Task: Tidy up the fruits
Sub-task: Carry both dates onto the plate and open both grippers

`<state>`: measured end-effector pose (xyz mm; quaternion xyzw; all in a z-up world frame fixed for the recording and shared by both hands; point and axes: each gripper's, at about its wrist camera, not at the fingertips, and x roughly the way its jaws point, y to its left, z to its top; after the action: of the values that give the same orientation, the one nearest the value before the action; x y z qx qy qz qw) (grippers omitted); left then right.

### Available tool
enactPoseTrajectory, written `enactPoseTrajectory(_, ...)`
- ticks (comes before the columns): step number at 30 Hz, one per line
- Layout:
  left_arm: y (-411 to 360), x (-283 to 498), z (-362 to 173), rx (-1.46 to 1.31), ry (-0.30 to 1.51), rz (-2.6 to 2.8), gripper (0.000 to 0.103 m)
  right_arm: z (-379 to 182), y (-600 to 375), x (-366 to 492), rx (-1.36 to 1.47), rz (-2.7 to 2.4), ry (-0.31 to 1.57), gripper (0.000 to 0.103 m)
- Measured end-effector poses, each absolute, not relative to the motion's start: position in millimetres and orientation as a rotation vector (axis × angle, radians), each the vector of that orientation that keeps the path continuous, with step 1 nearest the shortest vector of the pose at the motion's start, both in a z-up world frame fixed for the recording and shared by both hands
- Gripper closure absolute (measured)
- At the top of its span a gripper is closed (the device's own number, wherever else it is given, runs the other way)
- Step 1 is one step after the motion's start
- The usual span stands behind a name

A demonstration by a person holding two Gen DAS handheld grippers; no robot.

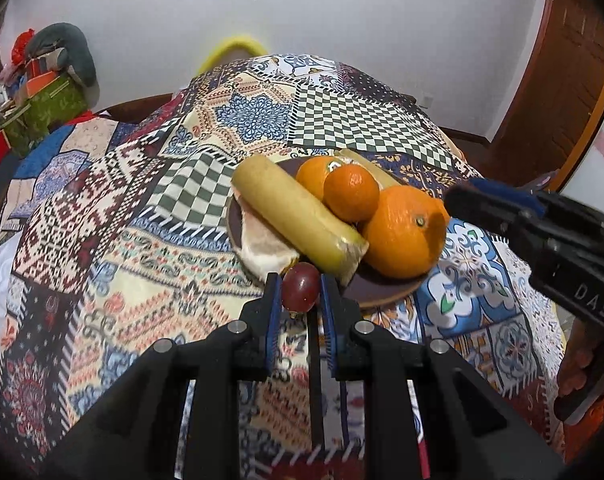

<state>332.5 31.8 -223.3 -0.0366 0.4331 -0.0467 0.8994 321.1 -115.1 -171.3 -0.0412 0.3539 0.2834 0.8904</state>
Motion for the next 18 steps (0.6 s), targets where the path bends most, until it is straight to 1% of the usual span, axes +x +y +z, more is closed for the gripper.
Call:
enactPoseTrajectory(5,33.7,342.0,-229.4,-0.081,0.903,-0.090,0.084,-172.2,-101.9,337.8,-0.108,0.606,0.720,0.076)
enactPoseTrajectory(18,33.5,349.5,-233.7,-0.089,0.913,-0.091,0.084,-188.1,-95.6,359.9,-0.101,0.612,0.776,0.076)
